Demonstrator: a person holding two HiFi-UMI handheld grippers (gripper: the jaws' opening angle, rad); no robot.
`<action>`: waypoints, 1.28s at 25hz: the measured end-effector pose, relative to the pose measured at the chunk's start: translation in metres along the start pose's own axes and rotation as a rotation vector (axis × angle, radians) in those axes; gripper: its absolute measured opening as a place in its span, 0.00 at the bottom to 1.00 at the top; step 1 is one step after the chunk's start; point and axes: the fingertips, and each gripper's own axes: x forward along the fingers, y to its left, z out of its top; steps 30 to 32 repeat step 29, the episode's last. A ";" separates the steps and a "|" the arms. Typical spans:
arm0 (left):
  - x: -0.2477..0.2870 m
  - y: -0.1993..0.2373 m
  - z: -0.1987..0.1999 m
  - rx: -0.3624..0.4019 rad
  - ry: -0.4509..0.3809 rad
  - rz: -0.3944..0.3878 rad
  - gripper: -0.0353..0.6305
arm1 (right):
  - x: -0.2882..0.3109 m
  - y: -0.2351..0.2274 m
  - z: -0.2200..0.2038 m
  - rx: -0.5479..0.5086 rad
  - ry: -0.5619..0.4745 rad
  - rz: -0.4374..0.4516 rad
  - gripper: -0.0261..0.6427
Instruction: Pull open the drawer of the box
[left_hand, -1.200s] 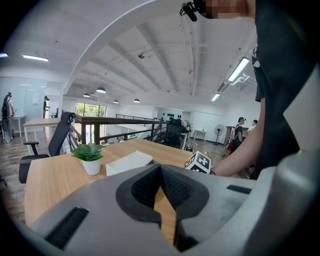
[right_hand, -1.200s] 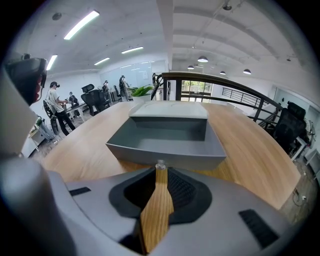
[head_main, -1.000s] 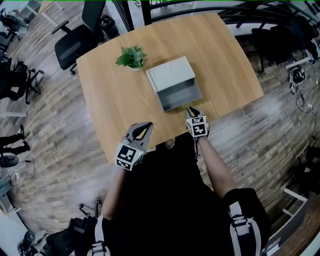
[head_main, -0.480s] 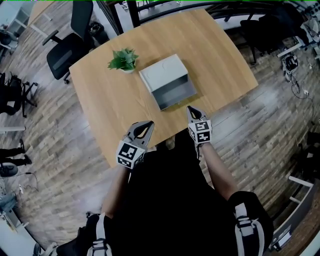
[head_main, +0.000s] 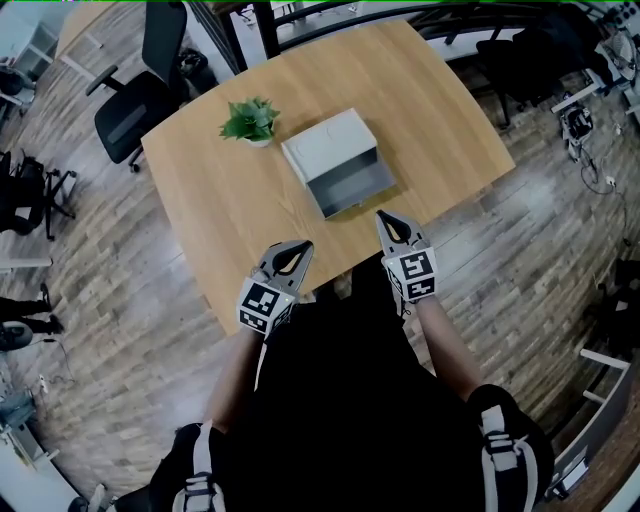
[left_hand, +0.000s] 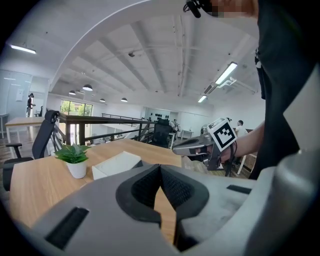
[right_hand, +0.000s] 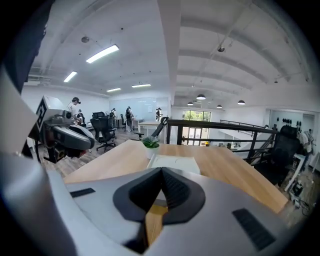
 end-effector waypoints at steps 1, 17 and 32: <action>-0.001 0.000 0.000 0.001 0.001 0.000 0.09 | -0.002 0.003 0.004 -0.011 -0.008 0.001 0.08; -0.007 -0.006 0.009 0.006 -0.017 -0.038 0.09 | -0.023 0.017 0.012 -0.073 0.005 -0.024 0.08; 0.001 -0.012 0.013 0.013 -0.015 -0.054 0.09 | -0.033 0.002 0.018 -0.070 -0.023 -0.058 0.08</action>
